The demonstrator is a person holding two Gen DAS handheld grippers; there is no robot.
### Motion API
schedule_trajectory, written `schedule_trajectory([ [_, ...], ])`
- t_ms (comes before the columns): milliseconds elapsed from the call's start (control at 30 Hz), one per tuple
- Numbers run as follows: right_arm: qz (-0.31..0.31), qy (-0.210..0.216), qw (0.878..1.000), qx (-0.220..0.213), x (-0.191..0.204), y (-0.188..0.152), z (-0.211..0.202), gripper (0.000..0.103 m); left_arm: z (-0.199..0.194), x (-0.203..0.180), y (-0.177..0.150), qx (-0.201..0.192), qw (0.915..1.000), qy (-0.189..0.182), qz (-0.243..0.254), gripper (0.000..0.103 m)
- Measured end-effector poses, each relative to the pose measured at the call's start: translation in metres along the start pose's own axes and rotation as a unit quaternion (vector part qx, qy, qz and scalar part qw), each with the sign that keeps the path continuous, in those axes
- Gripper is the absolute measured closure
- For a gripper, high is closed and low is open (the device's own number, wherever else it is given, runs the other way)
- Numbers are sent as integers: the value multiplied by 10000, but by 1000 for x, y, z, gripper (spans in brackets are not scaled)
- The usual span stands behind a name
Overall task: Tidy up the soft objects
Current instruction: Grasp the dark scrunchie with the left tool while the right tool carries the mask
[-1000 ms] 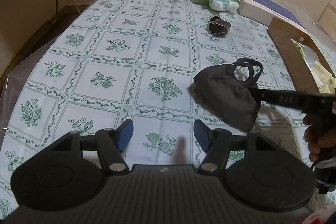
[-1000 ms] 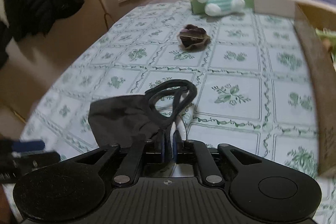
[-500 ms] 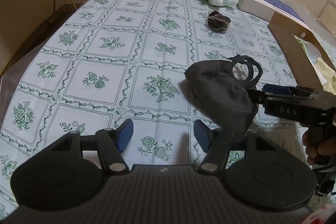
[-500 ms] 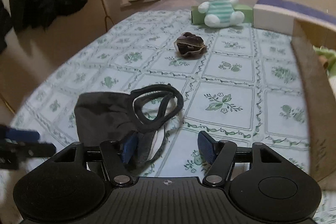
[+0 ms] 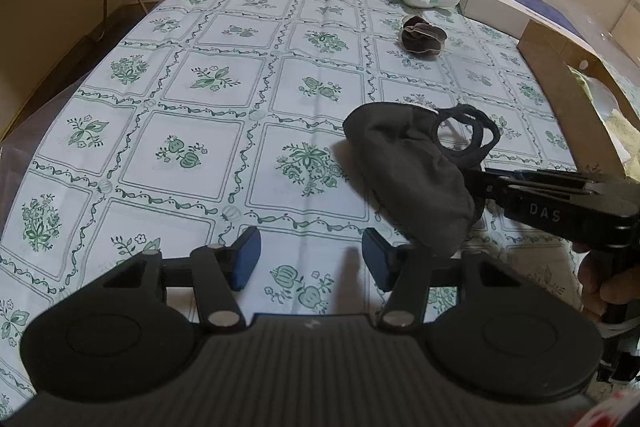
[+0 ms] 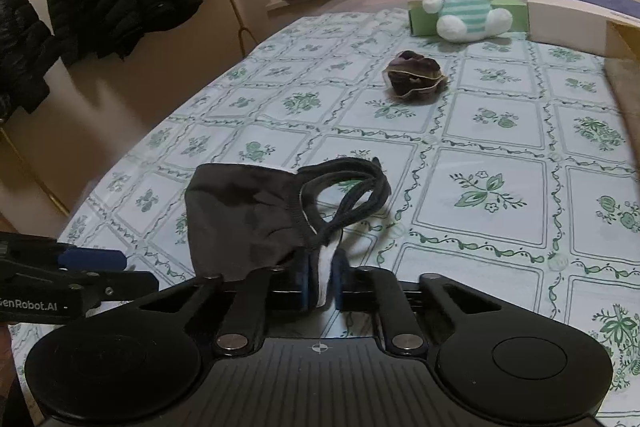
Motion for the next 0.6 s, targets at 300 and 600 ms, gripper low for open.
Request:
schedule_trajectory([
  [300, 252, -19, 9992, -324, -17, 13, -26, 96, 2, -4, 8, -40, 9999, -10, 101, 50],
  [600, 430, -551, 9933, -916, -67, 55, -70, 96, 23, -37, 53, -347, 9967, -277, 683, 50],
])
Point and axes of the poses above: each gripper's, at about its wrist camera, not at the fingertips, and z roughly the way its jaws point, x to its left, y to its top, the point moved 4 cm from there along z, roughly the way its jaws point, and after that the axes turned 10 degrees about -y, right-handed, at the moved point
